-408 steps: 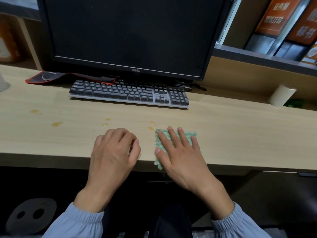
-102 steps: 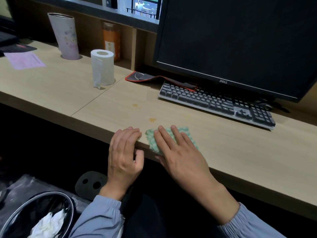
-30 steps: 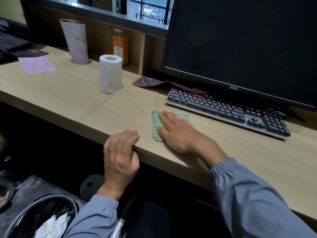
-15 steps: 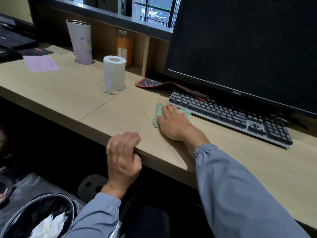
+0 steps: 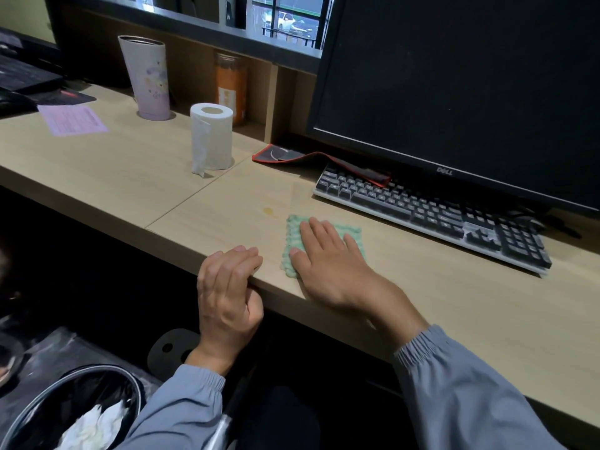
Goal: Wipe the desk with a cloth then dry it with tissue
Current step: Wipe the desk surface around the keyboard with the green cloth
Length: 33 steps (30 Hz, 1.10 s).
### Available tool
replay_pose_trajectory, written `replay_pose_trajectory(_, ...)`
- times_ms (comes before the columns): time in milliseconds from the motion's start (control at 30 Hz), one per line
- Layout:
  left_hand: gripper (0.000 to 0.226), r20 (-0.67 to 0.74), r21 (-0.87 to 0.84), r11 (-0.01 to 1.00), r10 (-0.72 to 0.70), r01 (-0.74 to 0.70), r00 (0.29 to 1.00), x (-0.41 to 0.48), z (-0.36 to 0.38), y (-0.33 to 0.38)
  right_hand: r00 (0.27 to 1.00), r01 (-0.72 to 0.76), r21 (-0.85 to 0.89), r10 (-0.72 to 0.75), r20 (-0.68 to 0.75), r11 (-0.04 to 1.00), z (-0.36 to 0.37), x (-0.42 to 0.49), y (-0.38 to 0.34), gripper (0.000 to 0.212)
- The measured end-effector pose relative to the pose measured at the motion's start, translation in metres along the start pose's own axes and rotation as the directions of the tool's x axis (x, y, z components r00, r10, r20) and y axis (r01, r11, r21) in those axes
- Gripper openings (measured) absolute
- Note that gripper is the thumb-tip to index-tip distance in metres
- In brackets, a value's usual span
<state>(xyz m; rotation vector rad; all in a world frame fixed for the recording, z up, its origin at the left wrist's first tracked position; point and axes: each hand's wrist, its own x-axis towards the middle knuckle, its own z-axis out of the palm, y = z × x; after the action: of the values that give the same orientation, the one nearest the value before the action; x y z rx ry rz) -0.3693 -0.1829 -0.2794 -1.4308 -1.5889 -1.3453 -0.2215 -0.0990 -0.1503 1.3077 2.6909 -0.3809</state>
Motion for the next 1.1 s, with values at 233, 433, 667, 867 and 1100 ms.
replay_pose_trajectory(233,0.054,0.005,-0.003,1.000,-0.005,0.005,1.000,0.000,0.000,0.000,0.999,-0.011,0.007,0.011,0.036,1.000,0.000,-0.005,-0.005,0.066)
replay_pose_trajectory(433,0.062,0.022,-0.016,1.000,-0.011,0.011,1.000,0.000,-0.002,-0.001,0.999,-0.033,0.009,0.033,0.005,0.999,-0.012,0.047,0.008,0.068)
replay_pose_trajectory(667,0.069,0.049,-0.029,1.000,-0.006,0.008,0.999,-0.001,-0.002,-0.003,0.996,-0.082,0.023,0.083,-0.044,0.996,-0.020,0.074,0.008,0.067)
replay_pose_trajectory(867,0.069,0.039,-0.050,0.999,-0.020,0.022,0.999,-0.002,-0.003,-0.002,0.997,-0.065,0.016,0.065,-0.034,0.998,-0.011,0.051,0.000,0.067)
replay_pose_trajectory(1100,0.047,0.061,-0.062,0.998,0.006,-0.002,0.998,-0.001,-0.012,-0.002,0.999,-0.008,0.002,0.008,-0.040,1.000,0.007,-0.004,-0.022,0.065)
